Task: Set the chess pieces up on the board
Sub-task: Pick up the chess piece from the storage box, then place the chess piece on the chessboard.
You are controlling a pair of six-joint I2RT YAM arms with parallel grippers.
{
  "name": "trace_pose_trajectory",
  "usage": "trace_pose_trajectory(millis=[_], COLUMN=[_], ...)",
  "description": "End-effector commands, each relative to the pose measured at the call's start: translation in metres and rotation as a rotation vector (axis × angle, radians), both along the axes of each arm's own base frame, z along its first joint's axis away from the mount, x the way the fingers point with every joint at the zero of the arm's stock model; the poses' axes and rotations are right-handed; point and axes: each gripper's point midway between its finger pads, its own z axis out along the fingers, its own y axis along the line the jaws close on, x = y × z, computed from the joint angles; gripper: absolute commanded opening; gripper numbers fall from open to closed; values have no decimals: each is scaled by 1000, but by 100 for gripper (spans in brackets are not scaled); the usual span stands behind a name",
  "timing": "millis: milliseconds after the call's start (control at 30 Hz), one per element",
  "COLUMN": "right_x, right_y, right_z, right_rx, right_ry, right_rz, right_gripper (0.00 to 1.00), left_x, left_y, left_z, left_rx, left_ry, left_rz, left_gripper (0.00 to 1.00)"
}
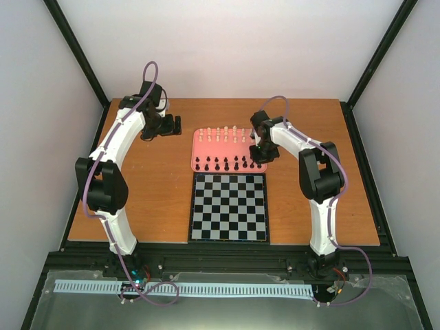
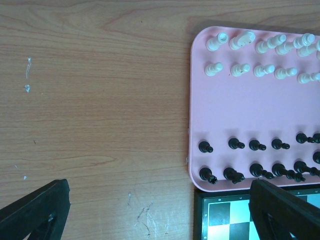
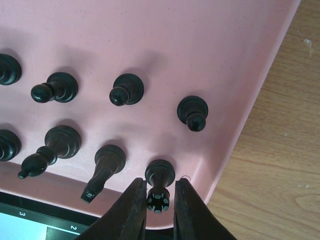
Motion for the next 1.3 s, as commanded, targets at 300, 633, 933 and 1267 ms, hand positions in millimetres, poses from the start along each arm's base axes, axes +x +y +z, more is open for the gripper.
trace_pose_trajectory(millis=[300,633,933,1267], right_x=[5,8,-15,-76], right_y=[1,1,0,13], right_z=[-9,0,53,43], right_rx=[-1,-2,31,67], right_ry=[16,9,-31,41], right_rz=[8,13,10,55], right_gripper=[18,3,3,3], left_x=[-1,-1,0,0], left_y=[0,1,0,-3], left_z=[-5,-5,-3,-3], left_rx=[6,8,2,-12], left_ry=[22,23,19,23], left_rz=[9,10,14,11], left_gripper=[100,100,100,100])
